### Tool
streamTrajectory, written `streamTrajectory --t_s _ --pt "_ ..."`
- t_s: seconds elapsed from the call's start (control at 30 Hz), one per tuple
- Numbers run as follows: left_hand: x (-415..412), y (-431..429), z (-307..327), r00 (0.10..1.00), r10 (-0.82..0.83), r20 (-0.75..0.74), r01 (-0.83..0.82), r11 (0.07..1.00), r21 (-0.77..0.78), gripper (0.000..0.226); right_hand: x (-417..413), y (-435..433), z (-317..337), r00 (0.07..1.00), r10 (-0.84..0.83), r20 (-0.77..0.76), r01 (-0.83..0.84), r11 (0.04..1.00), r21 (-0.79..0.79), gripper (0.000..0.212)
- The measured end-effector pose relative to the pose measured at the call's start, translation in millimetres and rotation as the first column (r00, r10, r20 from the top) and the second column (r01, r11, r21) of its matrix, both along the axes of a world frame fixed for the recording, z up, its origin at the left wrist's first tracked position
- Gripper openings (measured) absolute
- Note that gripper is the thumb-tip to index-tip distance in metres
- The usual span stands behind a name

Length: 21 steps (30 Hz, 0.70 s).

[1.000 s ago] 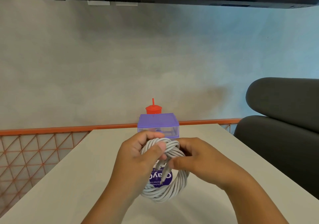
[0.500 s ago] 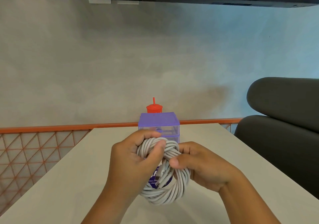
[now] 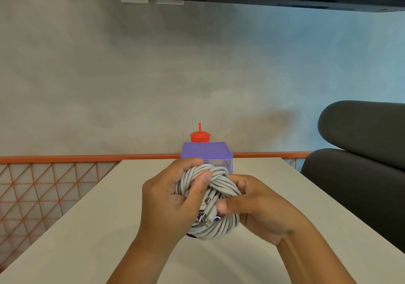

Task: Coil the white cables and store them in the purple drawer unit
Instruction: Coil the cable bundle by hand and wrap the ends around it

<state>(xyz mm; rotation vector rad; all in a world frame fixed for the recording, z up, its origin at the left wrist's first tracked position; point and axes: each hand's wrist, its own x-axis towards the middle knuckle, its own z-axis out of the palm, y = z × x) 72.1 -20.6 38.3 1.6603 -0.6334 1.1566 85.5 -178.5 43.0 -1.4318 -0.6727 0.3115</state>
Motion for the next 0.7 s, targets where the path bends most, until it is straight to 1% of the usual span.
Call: streamTrajectory --t_s 0.07,0.13,0.2,0.3,0.33,0.37,0.4,0.47,0.5,0.53,0.57,0.6,0.63,0.67,0.7 --pt "-0.4 2.6 1.0 1.000 -0.019 0.023 0.018 1.000 0.024 0.024 1.7 -0.5 -1.6 0.994 0.097 -0.049 -0.093 0.994 0.064 0.046" --pt "0.5 6.3 1.3 0.999 -0.019 0.046 0.017 0.999 0.050 0.027 1.8 2.9 -3.6 0.985 0.143 -0.098 -0.131 0.985 0.115 0.058" --pt "3.0 10.5 0.3 0.996 0.008 0.089 -0.017 0.994 0.105 0.026 3.3 6.7 -7.7 0.981 0.145 -0.131 -0.125 0.981 0.149 0.067" --pt "5.8 14.6 -2.5 0.980 0.080 0.185 -0.114 0.978 0.176 0.025 4.0 12.9 -12.8 0.980 0.129 -0.154 -0.100 0.979 0.180 0.083" --pt "6.4 15.1 -3.3 0.978 0.085 0.193 -0.120 0.977 0.178 0.024 4.1 13.2 -13.2 0.978 0.128 -0.162 -0.096 0.976 0.193 0.081" --pt "6.3 14.9 -3.8 0.982 0.080 0.173 -0.108 0.981 0.163 0.023 3.8 12.2 -12.3 0.979 0.120 -0.162 -0.087 0.977 0.197 0.071" --pt "5.8 13.2 -3.3 0.991 0.059 0.120 -0.075 0.988 0.133 0.021 2.9 10.2 -10.8 0.981 0.113 -0.156 -0.082 0.978 0.194 0.054" --pt "5.6 9.2 -1.5 0.997 -0.016 -0.071 0.020 0.999 0.051 0.016 -1.0 6.5 -4.8 0.986 0.078 -0.145 -0.052 0.983 0.178 0.022" --pt "5.4 7.7 0.5 0.982 -0.064 -0.180 0.069 0.997 0.024 0.019 -1.8 3.4 -2.2 0.989 0.049 -0.140 -0.025 0.986 0.166 0.008" --pt "5.9 7.6 3.2 0.948 -0.133 -0.288 0.140 0.990 0.006 0.026 -2.6 0.7 0.9 0.992 0.021 -0.121 -0.004 0.990 0.144 0.003" --pt "6.4 9.5 6.2 0.889 -0.240 -0.390 0.249 0.968 -0.028 0.032 -2.5 -1.1 2.6 0.996 0.009 -0.088 0.000 0.994 0.107 0.009" --pt "5.7 13.0 9.6 0.785 -0.388 -0.483 0.390 0.915 -0.101 0.038 -2.8 -1.5 3.4 0.998 0.007 -0.061 -0.004 0.999 0.054 0.019" --pt "5.2 18.0 12.6 0.636 -0.534 -0.558 0.517 0.831 -0.206 0.044 -2.9 -0.7 3.3 0.999 -0.004 -0.053 0.004 1.000 -0.005 0.034" --pt "3.2 22.8 15.6 0.469 -0.636 -0.613 0.594 0.740 -0.315 0.048 -4.5 1.3 3.4 0.999 -0.018 -0.046 0.015 0.998 -0.062 0.046" --pt "0.8 27.8 17.8 0.323 -0.696 -0.641 0.631 0.663 -0.402 0.051 -6.3 3.7 3.0 1.000 -0.021 -0.023 0.018 0.993 -0.116 0.050"
